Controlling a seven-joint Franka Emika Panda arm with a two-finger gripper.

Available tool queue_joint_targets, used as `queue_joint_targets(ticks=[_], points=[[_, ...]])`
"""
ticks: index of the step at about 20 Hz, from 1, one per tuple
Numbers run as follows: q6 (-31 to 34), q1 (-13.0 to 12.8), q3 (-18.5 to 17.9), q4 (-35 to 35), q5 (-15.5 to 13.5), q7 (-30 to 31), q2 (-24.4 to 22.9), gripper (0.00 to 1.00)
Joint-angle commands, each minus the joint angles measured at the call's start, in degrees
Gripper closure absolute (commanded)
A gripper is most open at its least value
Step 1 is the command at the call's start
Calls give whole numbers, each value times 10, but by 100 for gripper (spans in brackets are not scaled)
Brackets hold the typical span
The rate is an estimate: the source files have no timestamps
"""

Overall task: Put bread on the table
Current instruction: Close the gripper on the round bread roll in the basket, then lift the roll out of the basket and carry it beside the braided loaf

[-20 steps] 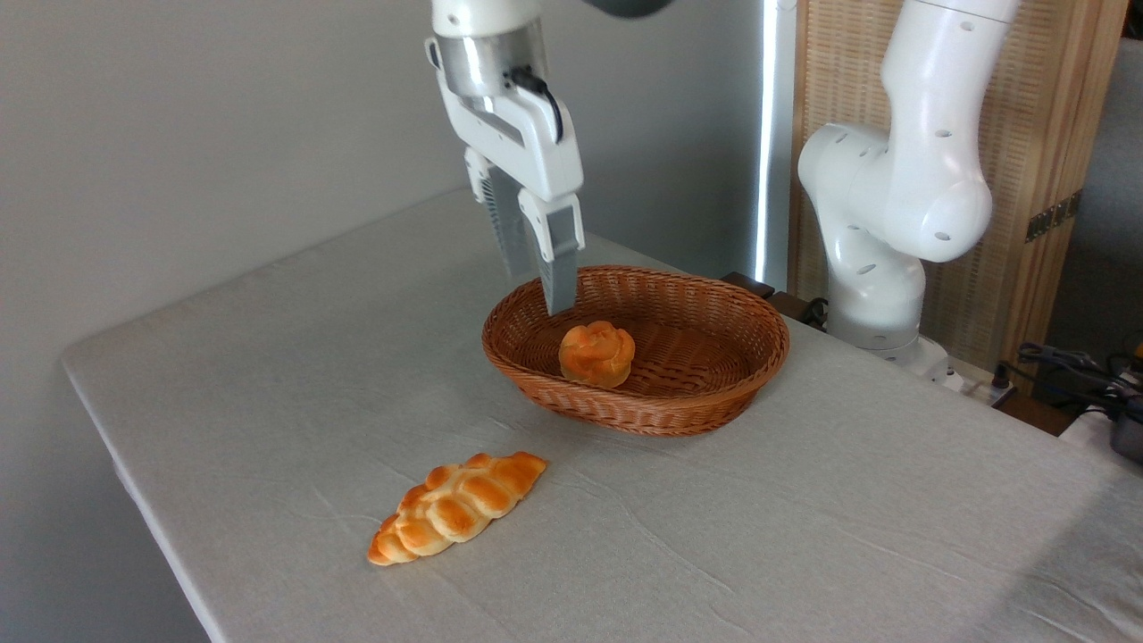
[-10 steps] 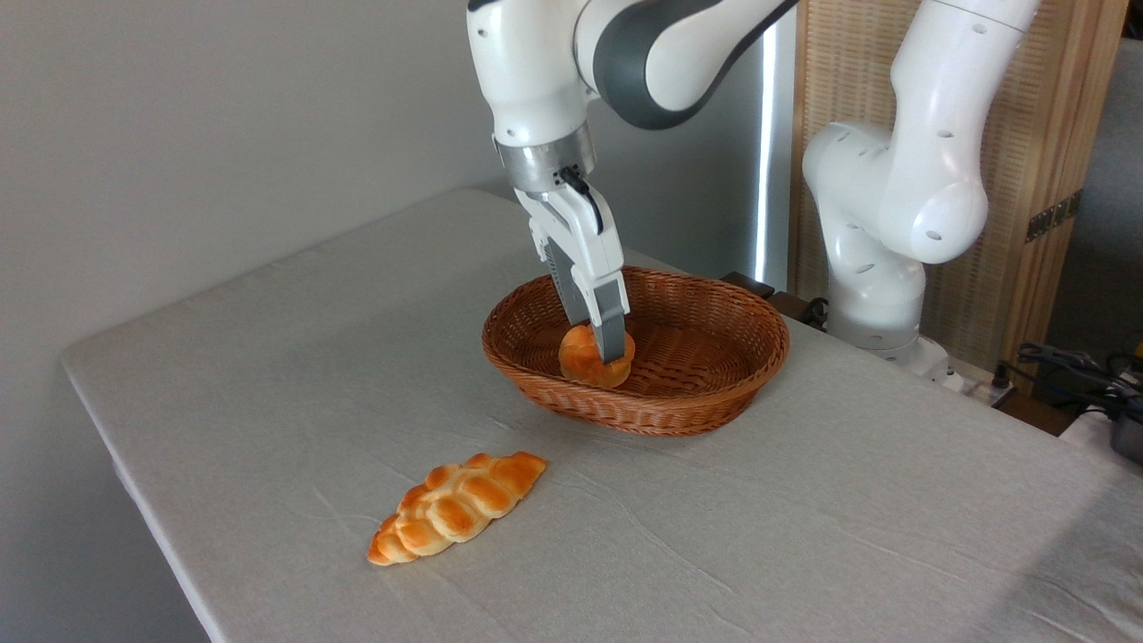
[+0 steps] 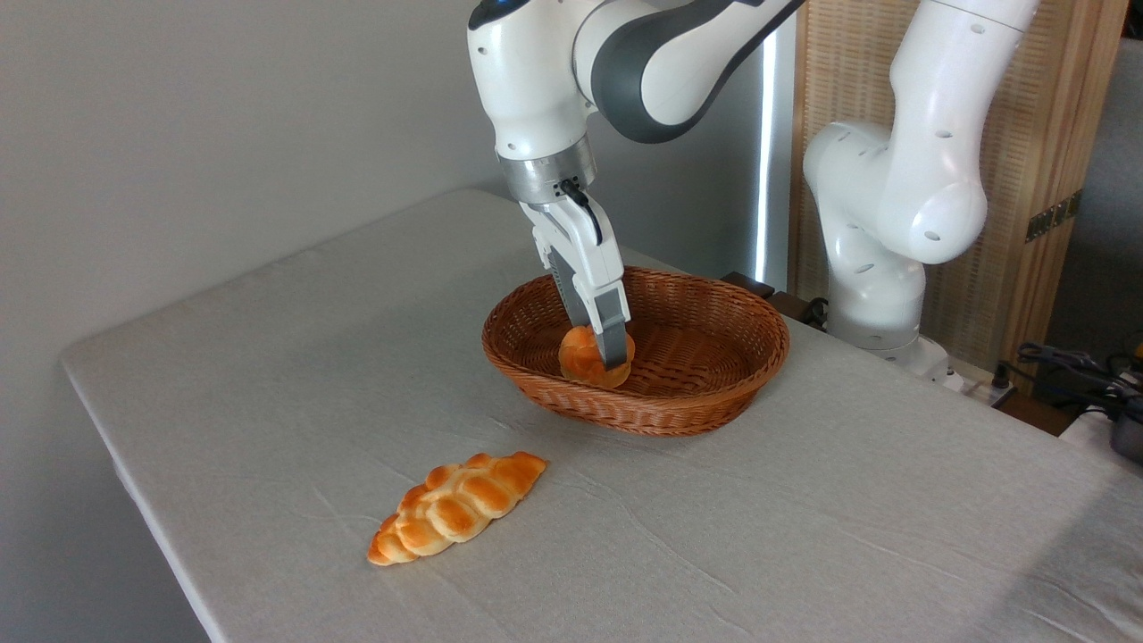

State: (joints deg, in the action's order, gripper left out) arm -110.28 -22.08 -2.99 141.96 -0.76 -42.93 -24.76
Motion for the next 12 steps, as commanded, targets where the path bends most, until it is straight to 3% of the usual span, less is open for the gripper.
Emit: queue_joint_targets(ticks=[1,12], points=[[-26,-7,-9,6,2,-9,7,76],[-14,-9,-9,0,1,-7,4,76]])
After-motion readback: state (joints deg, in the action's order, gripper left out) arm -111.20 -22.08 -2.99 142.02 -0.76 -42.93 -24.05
